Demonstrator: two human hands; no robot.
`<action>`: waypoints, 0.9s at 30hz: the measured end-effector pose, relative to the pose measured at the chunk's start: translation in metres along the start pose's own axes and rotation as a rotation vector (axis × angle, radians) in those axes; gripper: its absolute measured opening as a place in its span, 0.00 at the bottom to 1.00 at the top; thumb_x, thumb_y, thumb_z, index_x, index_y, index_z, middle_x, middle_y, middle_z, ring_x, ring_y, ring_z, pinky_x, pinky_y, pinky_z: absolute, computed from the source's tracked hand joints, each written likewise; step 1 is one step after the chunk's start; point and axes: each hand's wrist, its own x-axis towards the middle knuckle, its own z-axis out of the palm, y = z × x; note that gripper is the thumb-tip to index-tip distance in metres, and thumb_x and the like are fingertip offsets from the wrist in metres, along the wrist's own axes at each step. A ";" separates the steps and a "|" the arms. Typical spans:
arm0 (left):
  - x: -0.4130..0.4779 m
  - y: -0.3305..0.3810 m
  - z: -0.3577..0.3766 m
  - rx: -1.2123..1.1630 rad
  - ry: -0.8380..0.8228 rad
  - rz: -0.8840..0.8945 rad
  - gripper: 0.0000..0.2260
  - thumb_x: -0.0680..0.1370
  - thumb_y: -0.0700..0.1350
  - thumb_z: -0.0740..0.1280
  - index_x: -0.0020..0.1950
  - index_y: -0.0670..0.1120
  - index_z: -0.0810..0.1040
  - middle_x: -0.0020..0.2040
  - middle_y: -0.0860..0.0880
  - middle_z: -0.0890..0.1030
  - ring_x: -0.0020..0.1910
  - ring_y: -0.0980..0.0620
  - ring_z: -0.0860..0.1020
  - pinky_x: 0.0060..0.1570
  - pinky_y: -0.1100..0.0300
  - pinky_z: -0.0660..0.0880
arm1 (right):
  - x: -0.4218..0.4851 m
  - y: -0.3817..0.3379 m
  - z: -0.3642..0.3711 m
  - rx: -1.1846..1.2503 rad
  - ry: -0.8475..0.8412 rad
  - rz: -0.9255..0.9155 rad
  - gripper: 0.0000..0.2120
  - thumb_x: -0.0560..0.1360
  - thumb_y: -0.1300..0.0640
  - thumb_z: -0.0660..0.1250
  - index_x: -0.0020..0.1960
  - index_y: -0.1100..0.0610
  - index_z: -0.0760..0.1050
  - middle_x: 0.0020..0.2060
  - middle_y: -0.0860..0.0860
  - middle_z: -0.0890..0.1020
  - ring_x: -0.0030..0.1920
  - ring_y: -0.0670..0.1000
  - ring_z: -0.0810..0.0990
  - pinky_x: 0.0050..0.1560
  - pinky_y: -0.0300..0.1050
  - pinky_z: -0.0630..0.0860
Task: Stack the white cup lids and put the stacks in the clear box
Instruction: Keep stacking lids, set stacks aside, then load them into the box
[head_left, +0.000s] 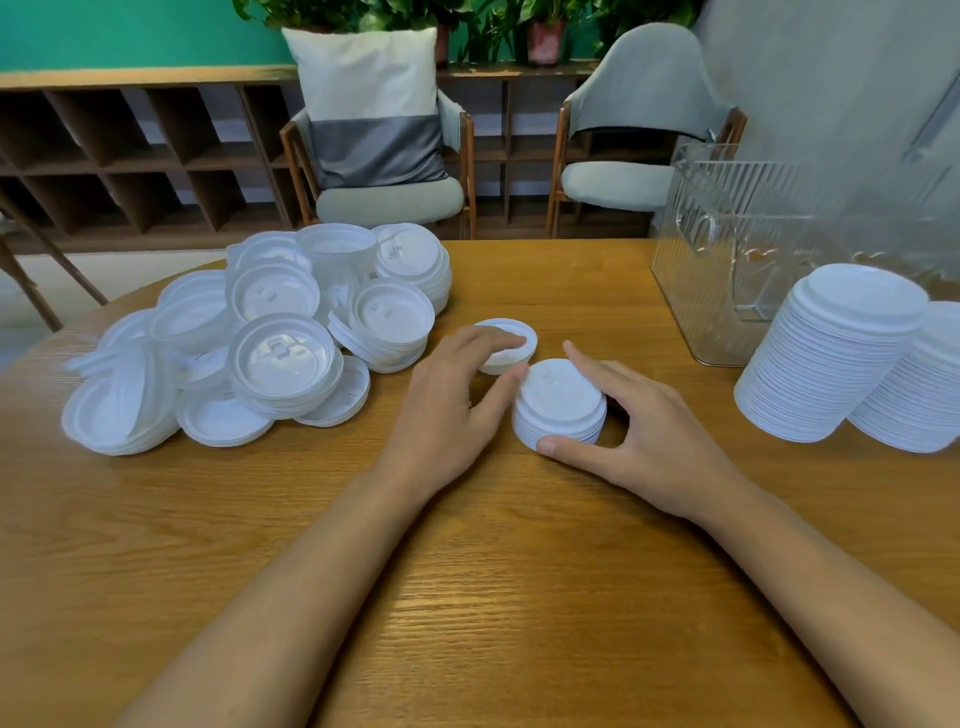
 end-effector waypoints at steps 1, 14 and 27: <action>0.002 -0.005 0.002 0.085 -0.003 0.009 0.14 0.83 0.47 0.70 0.68 0.48 0.81 0.65 0.52 0.82 0.67 0.54 0.78 0.65 0.53 0.75 | 0.000 0.000 0.000 -0.001 -0.002 0.005 0.49 0.67 0.32 0.74 0.83 0.44 0.61 0.69 0.34 0.71 0.68 0.31 0.66 0.63 0.20 0.58; 0.006 -0.006 -0.004 0.101 0.098 -0.080 0.08 0.78 0.47 0.76 0.50 0.48 0.78 0.43 0.55 0.81 0.43 0.54 0.78 0.44 0.54 0.75 | -0.001 -0.001 -0.002 -0.019 0.002 0.004 0.47 0.69 0.34 0.76 0.82 0.44 0.61 0.70 0.35 0.71 0.67 0.31 0.66 0.62 0.20 0.59; 0.004 0.023 -0.008 -0.423 0.084 -0.414 0.07 0.77 0.53 0.75 0.53 0.56 0.88 0.50 0.51 0.85 0.47 0.51 0.86 0.53 0.46 0.84 | 0.000 0.000 -0.001 0.063 0.033 -0.034 0.48 0.69 0.38 0.79 0.82 0.41 0.58 0.73 0.36 0.72 0.73 0.38 0.69 0.73 0.47 0.71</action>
